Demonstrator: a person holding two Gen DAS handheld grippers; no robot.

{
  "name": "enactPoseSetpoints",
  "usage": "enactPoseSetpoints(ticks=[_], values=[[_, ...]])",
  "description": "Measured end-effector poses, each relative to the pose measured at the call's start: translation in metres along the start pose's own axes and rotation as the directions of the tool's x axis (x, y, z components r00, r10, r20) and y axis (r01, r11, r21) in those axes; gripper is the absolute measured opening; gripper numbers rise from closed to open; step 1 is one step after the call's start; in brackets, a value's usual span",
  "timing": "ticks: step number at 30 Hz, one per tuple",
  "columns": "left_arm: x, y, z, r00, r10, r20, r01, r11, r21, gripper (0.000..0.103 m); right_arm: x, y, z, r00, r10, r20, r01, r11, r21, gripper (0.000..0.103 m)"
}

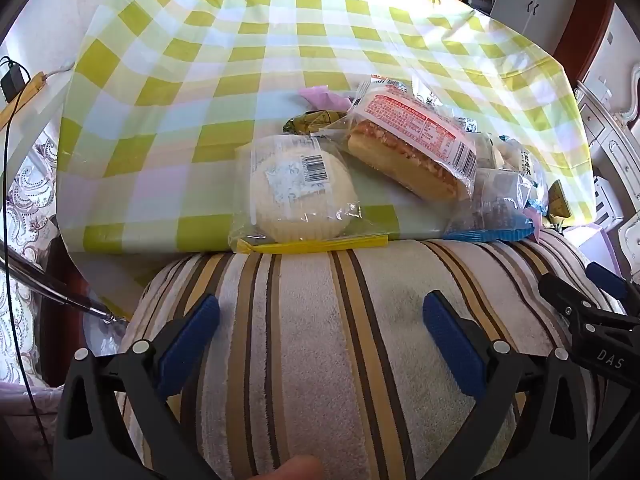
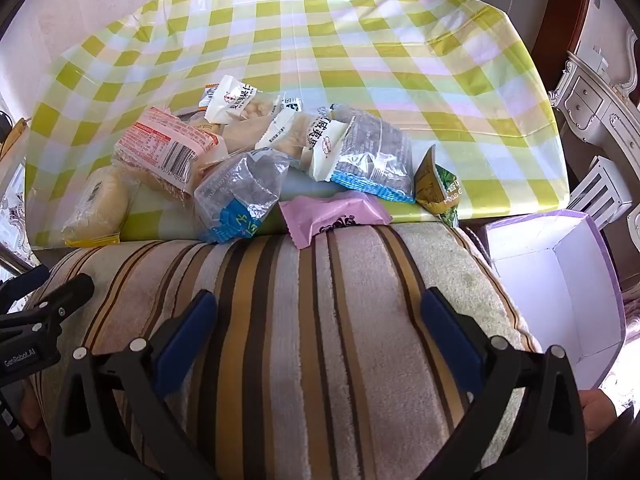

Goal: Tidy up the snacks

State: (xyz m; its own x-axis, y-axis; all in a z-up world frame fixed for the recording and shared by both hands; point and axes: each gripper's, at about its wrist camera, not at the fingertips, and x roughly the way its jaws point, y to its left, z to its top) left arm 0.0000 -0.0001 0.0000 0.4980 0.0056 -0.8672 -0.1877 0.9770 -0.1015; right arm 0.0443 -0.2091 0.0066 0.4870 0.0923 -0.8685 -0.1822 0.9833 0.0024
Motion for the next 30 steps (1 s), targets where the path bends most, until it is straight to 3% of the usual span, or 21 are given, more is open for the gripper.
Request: enactPoseSetpoints(ticks=[30], values=[[-0.001,0.012,0.005,1.0,0.009,0.002,-0.009,1.0,-0.014,0.099,-0.001,0.0,0.0,1.0,-0.001,0.003,0.001,1.0,-0.001,0.102]])
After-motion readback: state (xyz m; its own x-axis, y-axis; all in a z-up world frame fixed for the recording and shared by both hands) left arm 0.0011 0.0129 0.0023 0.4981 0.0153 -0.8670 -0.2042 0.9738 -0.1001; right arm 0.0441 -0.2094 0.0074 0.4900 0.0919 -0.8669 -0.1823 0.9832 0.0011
